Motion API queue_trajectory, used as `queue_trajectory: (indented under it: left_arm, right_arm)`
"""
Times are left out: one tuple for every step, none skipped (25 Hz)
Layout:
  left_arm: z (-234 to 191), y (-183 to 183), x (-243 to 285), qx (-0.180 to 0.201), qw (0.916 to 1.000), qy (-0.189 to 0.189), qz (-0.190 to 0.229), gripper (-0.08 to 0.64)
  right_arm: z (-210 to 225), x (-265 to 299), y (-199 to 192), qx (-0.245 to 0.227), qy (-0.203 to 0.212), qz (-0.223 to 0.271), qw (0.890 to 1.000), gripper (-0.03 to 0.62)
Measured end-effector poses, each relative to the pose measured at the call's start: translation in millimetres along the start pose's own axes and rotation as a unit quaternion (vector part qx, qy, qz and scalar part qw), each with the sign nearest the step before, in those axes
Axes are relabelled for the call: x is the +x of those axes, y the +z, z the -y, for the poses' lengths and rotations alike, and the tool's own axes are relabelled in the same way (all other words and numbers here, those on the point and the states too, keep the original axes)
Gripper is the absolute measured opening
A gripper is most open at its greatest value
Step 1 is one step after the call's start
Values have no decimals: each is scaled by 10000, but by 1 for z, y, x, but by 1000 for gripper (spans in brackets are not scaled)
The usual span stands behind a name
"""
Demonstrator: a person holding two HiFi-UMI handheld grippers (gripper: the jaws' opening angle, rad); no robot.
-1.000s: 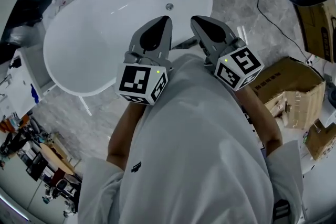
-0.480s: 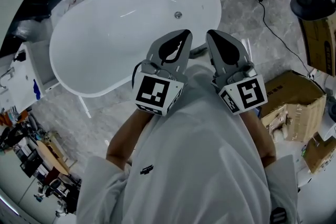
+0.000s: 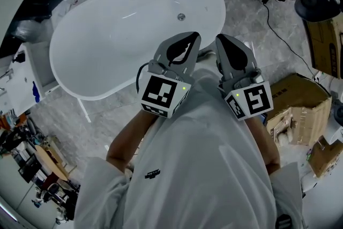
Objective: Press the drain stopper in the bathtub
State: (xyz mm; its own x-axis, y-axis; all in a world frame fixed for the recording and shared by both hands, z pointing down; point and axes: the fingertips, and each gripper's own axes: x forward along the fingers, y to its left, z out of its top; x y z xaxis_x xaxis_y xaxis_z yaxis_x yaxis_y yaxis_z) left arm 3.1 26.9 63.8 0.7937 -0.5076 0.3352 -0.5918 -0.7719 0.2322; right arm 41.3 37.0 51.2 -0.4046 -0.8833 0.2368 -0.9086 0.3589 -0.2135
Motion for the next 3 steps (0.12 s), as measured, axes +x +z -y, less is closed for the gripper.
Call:
queue_trajectory:
  left_arm:
    - [-1,0,-1,17,10000,-9,-16,3]
    - [-2,-1,-1,36,10000,-18,-30,3]
    - [-3,-1,-2,55,10000,-28,-42,3]
  right_arm:
    - [-1,1,0,14,-14,-2,10000,-6]
    - [-2,1,0,27,-29,-1,10000,-6]
    - [-2,2,0,39,-44,0,10000,-6]
